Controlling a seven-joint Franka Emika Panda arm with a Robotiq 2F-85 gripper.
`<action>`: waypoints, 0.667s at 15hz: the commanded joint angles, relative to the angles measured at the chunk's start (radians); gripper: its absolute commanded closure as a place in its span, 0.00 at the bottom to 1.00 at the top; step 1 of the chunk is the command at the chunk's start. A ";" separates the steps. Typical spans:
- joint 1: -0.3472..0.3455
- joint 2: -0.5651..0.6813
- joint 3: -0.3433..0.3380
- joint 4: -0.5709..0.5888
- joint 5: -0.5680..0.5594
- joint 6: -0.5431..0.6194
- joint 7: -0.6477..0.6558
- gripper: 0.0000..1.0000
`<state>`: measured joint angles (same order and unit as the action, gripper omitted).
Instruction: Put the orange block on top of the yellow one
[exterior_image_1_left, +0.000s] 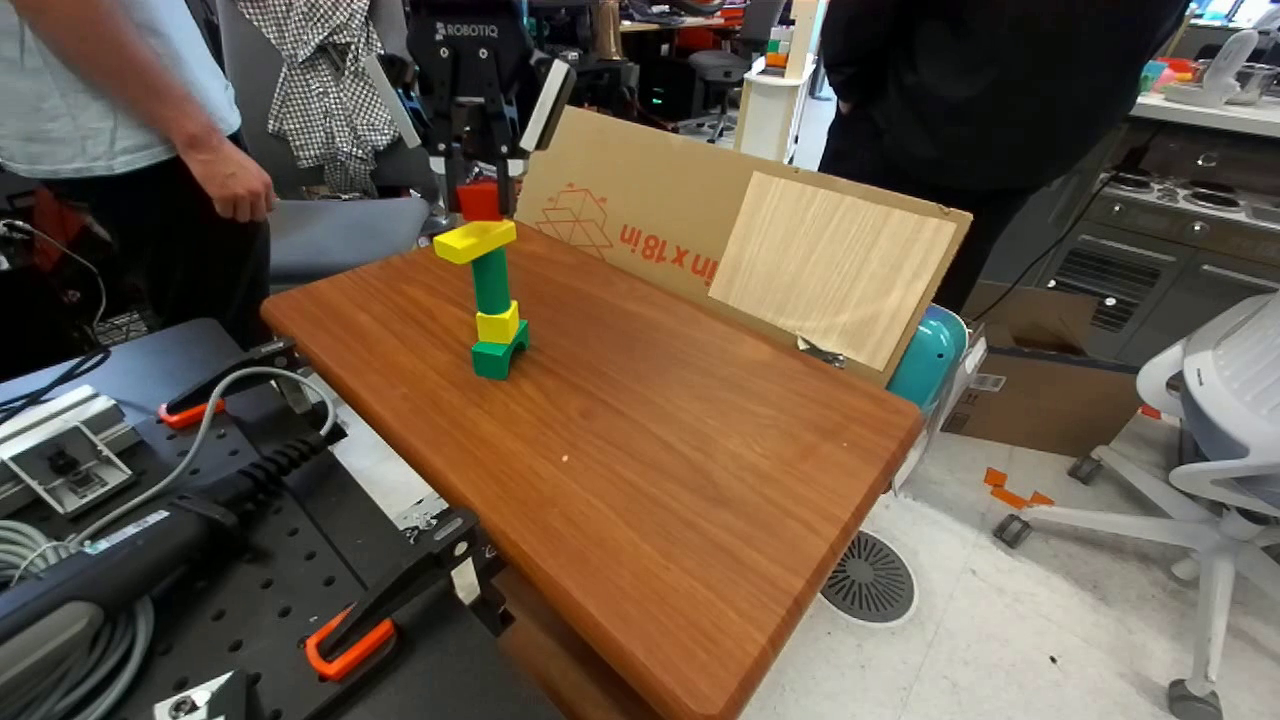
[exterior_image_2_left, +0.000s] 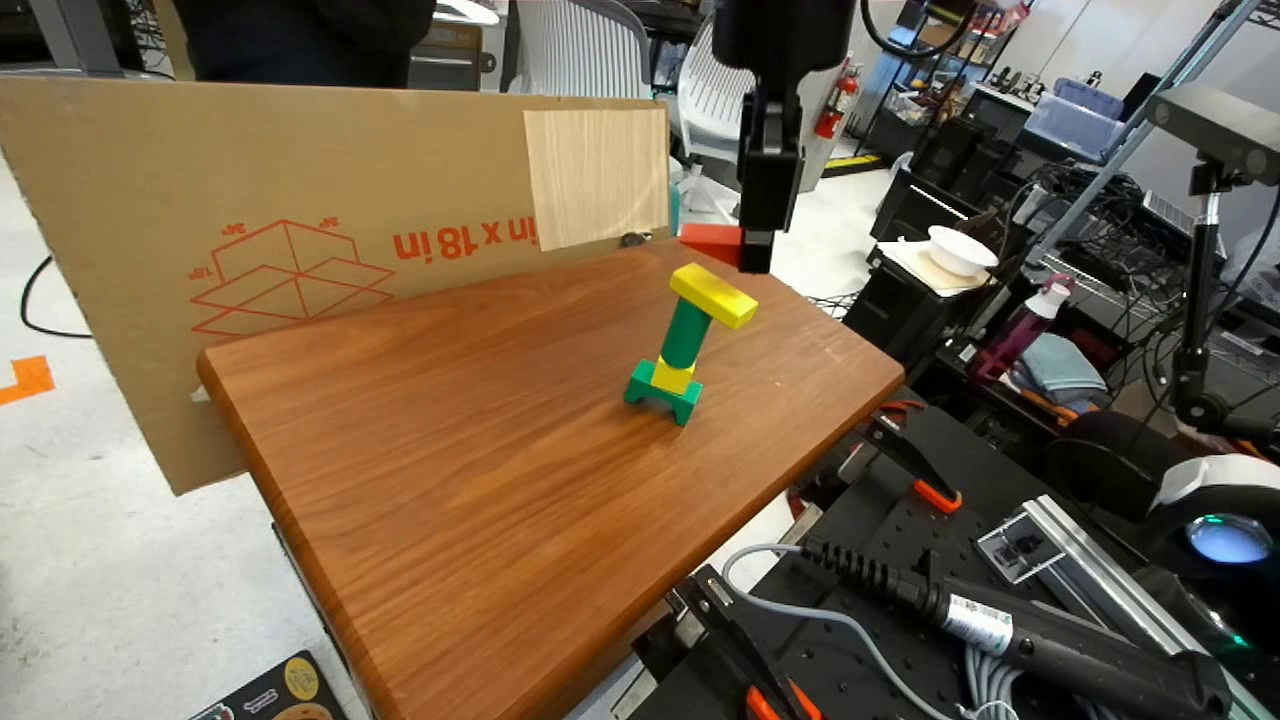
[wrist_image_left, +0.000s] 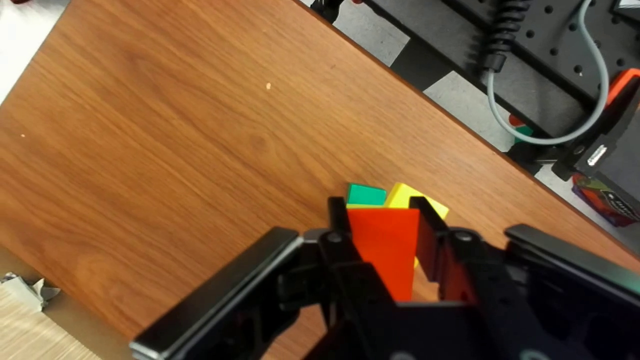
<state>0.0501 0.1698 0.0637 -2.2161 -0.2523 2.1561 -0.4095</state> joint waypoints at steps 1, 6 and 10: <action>0.007 0.012 0.003 0.015 -0.028 0.004 0.027 0.91; 0.010 0.019 0.006 0.014 -0.022 0.000 0.021 0.91; 0.012 0.029 0.011 0.014 -0.020 -0.001 0.020 0.91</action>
<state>0.0564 0.1822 0.0681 -2.2159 -0.2525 2.1563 -0.4062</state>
